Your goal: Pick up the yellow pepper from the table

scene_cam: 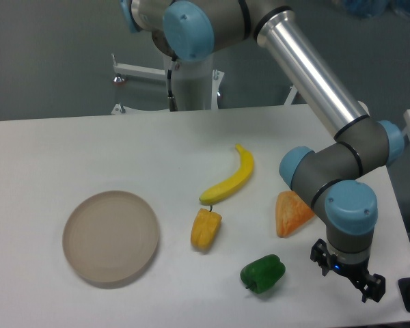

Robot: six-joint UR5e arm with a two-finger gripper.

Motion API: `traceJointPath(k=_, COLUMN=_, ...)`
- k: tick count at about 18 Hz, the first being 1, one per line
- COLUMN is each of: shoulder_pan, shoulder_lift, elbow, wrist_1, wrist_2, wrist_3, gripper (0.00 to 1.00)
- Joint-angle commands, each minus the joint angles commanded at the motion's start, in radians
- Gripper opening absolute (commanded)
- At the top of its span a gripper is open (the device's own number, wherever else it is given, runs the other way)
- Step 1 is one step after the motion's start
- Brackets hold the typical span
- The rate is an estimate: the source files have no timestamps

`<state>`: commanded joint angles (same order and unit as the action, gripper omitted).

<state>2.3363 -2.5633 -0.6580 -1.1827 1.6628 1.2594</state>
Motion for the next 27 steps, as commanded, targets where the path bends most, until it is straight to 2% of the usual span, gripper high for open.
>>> traceJointPath(k=5, shoulder_pan=-0.002, shoulder_lift=0.011, elbow=-0.006, wrist_1=-0.002, wrist_2=0.002, wrist_3=-0.009, gripper=1.0)
traceJointPath(k=9, shoulder_pan=-0.002, shoulder_lift=0.063, elbow=-0.054, wrist_1=-0.012, wrist_2=-0.003, wrist_3=-0.044, gripper=1.0)
traceJointPath(k=10, shoulder_pan=-0.003, shoulder_lift=0.077, elbow=-0.063, wrist_1=-0.021, wrist_2=-0.008, wrist_3=-0.064, gripper=1.0)
traceJointPath(k=14, shoulder_pan=0.0, shoulder_lift=0.139, elbow=-0.11, wrist_1=-0.119, wrist_2=-0.026, wrist_3=-0.083, gripper=1.0)
traceJointPath(k=17, shoulder_pan=0.011, shoulder_lift=0.205, elbow=-0.179, wrist_1=-0.163, wrist_2=-0.041, wrist_3=-0.139, gripper=1.0)
traceJointPath(k=21, shoulder_pan=0.028, shoulder_lift=0.282, elbow=-0.27, wrist_1=-0.166, wrist_2=-0.149, wrist_3=-0.259, gripper=1.0)
traceJointPath(k=22, shoulder_pan=0.032, shoulder_lift=0.313, elbow=-0.319, wrist_1=-0.173, wrist_2=-0.179, wrist_3=-0.279, gripper=1.0)
traceJointPath(k=27, shoulder_pan=0.028, shoulder_lift=0.431, elbow=-0.484, wrist_1=-0.227, wrist_2=-0.187, wrist_3=-0.31, gripper=1.0)
